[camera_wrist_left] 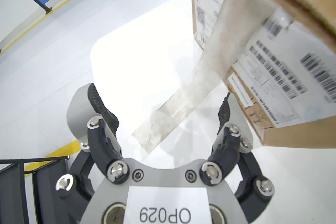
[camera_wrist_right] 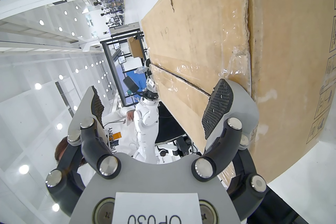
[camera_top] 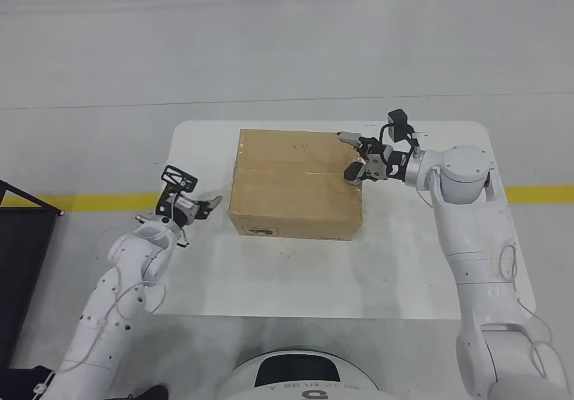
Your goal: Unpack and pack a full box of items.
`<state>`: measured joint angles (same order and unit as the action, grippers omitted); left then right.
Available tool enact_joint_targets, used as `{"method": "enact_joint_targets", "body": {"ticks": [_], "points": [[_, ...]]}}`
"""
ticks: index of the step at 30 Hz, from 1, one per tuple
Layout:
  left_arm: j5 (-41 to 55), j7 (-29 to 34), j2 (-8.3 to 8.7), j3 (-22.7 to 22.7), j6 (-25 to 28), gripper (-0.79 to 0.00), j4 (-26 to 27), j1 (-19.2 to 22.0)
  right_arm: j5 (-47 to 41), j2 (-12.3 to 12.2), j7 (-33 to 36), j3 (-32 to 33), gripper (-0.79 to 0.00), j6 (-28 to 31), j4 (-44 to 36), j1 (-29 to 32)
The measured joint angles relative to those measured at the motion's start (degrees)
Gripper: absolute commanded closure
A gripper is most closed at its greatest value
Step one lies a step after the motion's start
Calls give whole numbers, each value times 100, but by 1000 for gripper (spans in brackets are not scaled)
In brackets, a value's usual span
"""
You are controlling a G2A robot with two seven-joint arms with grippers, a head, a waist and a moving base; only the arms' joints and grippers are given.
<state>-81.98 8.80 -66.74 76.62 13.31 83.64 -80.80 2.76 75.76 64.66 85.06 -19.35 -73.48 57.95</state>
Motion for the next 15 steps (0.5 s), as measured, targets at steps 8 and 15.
{"method": "enact_joint_targets", "body": {"ticks": [8,15], "points": [[492,25,8,61,636,-785,47,194,0,0,0,0,-785,0,0,0],[384,-165,3,-18,753,-785,-170,407,0,0,0,0,-785,0,0,0]]}}
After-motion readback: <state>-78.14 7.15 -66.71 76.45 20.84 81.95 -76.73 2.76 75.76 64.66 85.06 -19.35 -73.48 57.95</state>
